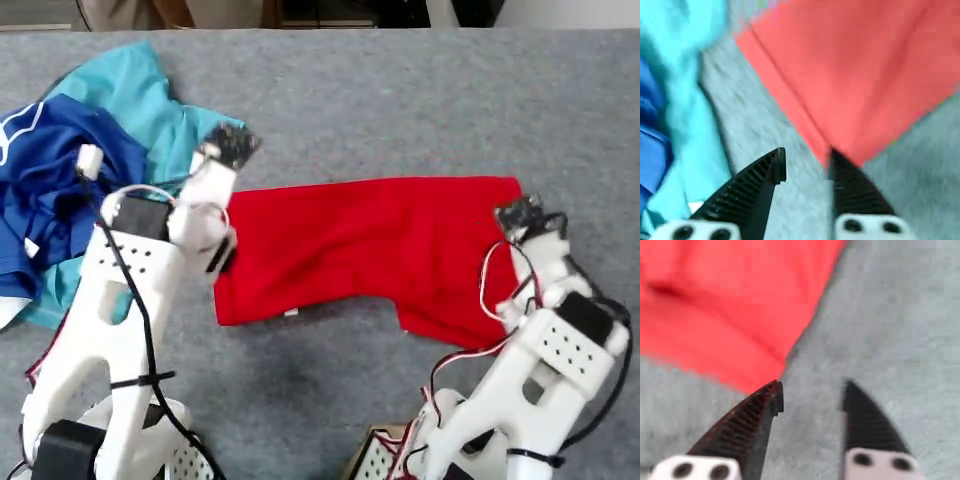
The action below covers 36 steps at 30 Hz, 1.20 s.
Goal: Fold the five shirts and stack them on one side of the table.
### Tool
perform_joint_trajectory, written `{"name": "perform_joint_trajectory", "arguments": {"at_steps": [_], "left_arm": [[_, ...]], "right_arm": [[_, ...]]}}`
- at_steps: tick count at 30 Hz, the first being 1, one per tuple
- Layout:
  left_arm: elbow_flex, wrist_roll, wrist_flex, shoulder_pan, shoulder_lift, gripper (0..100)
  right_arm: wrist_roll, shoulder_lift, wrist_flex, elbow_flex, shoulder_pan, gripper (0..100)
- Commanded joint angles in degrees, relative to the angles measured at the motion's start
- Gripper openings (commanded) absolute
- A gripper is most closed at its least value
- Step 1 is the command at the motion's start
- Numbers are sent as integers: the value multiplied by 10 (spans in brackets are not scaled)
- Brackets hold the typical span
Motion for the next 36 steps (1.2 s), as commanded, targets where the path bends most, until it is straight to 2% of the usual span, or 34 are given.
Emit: {"name": "perform_joint_trajectory", "arguments": {"at_steps": [1,4,7,12,16,25,29,36], "left_arm": [[-23,54,-68,23,34,45],[0,115,-164,24,116,28],[-11,125,-223,10,218,20],[-108,133,-229,-25,362,18],[-194,184,-229,-50,449,18],[-318,193,-229,-56,578,18],[-363,189,-225,-56,607,18],[-402,135,-225,-53,618,18]], "right_arm": [[-80,-6,-3,-68,-78,51],[-135,13,-37,-92,-163,34],[-185,62,-67,-142,-190,15],[-207,205,-143,-218,-188,19],[-207,358,-205,-284,-187,17],[-207,684,-213,-529,-144,16],[-207,803,-192,-662,-119,16],[-203,863,24,-880,-119,16]]}}
